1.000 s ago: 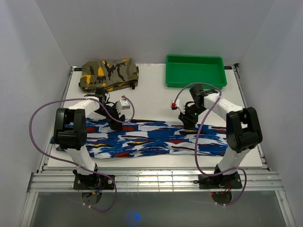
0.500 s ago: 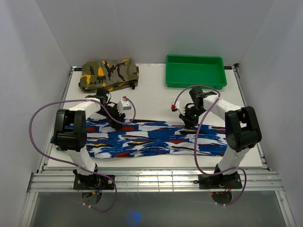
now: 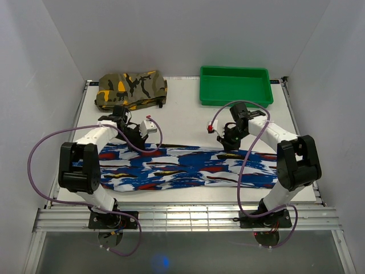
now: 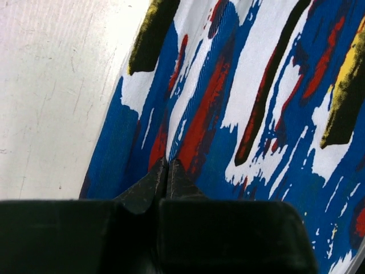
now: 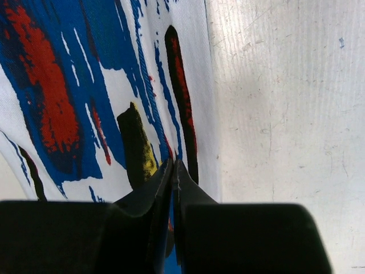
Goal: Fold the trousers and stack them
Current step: Fold the trousers
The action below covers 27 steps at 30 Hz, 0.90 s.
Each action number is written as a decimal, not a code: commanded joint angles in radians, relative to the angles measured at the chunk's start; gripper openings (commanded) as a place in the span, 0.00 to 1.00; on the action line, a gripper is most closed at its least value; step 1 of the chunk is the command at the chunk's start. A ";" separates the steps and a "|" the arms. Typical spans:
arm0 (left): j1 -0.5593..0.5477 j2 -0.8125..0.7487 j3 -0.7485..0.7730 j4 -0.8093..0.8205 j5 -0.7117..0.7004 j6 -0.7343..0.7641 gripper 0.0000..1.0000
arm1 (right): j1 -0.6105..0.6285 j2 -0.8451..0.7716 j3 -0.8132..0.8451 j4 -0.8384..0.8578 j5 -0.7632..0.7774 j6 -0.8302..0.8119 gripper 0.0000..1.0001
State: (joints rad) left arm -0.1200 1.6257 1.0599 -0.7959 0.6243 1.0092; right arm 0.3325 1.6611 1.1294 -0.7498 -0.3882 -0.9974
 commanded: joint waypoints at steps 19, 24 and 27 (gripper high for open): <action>0.039 -0.044 0.166 -0.076 -0.020 -0.152 0.72 | 0.005 0.005 0.221 -0.061 -0.028 0.175 0.63; 0.037 -0.238 0.069 -0.310 0.055 -0.069 0.73 | 0.089 -0.210 0.092 -0.195 -0.175 0.115 0.42; 0.020 -0.302 -0.047 -0.310 -0.001 -0.066 0.73 | 0.203 -0.316 -0.070 -0.154 -0.144 0.118 0.39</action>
State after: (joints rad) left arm -0.0841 1.3743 1.1194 -0.9794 0.6048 0.9031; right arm 0.4454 1.3945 1.1820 -0.8238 -0.4744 -0.8730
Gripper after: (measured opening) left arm 0.725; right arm 0.395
